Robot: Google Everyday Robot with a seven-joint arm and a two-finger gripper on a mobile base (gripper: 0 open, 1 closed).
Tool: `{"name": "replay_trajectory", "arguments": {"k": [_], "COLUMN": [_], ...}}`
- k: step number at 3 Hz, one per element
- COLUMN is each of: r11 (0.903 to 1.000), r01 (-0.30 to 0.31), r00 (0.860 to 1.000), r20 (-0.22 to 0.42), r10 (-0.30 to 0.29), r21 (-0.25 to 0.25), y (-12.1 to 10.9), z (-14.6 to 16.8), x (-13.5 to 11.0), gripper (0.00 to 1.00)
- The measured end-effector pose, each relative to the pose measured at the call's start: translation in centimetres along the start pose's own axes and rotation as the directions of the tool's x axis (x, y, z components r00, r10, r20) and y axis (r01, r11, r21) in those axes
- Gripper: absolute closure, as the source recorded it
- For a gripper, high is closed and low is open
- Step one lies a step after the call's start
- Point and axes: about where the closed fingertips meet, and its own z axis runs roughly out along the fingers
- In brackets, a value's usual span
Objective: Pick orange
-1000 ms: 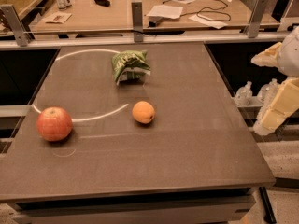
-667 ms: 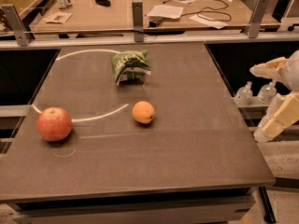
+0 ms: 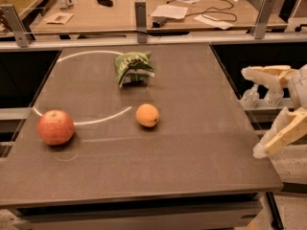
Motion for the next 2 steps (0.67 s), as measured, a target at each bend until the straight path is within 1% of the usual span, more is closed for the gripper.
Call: {"name": "replay_trajectory", "arguments": {"k": [1, 2], "r11": [1.0, 1.0], "r01": [-0.007, -0.007], "r00": [0.999, 0.999], "r20": [0.042, 0.041], "r10": [0.007, 0.007], "r21": [-0.004, -0.006], "y": [1.34, 1.42], "z": [1.97, 2.13], "x": [-2.64, -2.67], "gripper": [0.0, 0.0]}}
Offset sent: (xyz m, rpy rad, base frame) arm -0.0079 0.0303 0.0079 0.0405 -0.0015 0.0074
